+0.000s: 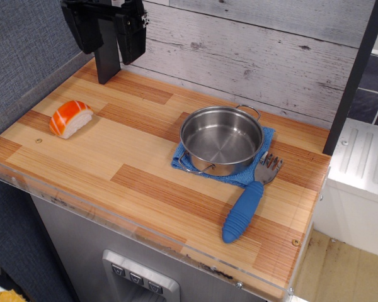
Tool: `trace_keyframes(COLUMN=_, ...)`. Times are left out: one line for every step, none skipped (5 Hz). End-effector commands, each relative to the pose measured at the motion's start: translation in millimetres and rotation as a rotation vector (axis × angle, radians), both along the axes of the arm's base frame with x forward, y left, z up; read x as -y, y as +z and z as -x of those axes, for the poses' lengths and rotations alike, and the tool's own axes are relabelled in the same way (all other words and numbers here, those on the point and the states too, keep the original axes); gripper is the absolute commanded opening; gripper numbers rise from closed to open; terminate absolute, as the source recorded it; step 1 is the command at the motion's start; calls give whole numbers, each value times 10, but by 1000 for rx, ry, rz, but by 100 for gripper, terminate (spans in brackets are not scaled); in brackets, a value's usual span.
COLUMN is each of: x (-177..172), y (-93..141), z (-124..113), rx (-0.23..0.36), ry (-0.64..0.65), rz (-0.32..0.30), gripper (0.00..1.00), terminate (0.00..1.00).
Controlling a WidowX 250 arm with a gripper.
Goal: Place the pot right on top of the napkin.
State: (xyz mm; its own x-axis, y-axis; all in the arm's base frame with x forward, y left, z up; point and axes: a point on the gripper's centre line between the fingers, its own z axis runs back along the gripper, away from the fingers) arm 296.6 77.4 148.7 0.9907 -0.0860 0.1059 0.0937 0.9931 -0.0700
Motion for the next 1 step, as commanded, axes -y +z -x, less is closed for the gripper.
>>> trace_keyframes(x=-38, y=150, z=4, rx=46, ry=6, rz=-16, gripper=100, terminate=100)
